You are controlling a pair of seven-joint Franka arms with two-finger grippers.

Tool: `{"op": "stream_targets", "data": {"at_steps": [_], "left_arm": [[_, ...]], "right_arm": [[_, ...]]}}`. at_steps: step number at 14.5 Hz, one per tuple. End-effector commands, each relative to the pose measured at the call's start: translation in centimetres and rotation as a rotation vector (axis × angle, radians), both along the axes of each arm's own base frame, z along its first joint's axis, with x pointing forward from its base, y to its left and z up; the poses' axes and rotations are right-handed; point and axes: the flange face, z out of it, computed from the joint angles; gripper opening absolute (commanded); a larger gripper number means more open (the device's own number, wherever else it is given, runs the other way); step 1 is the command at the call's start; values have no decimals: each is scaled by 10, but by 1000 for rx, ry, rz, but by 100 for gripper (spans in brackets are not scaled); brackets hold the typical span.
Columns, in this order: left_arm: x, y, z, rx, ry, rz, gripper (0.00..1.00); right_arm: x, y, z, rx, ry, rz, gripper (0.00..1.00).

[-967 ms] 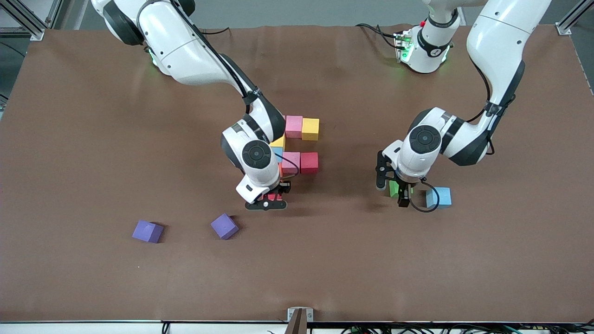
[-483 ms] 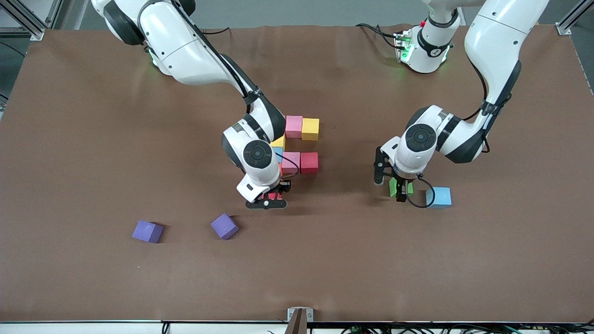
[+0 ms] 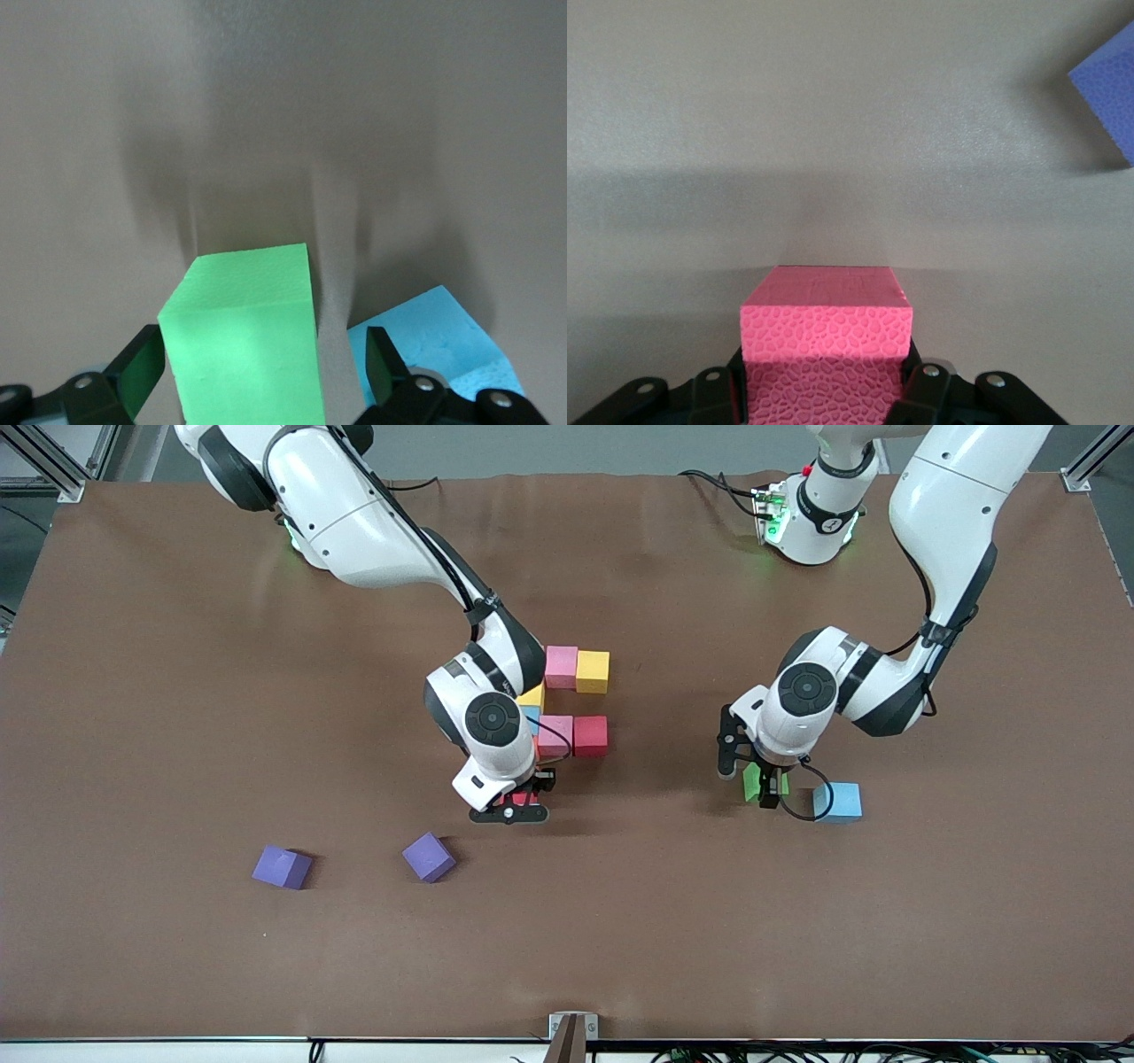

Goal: Arrange 11 blocks into digit 3
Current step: 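Carry red with the right gripper while the left gripper carries green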

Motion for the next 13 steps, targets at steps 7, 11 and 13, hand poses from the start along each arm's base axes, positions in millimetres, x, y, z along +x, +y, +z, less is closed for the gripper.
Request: {"op": "stream_targets", "data": {"at_steps": [7,11,13], "left_arm": [[9,14,-10,-38,-22,7,54],[13,14,-9,-43,-28,13,45],[19,11,-3,-47,-42,15,42]], "right_arm": [[-11,2,-4,-15,6,-16,2],[-11,2,-4,-17,4,-14,2],[-11,2,-5,-19,7,-14,2]]}}
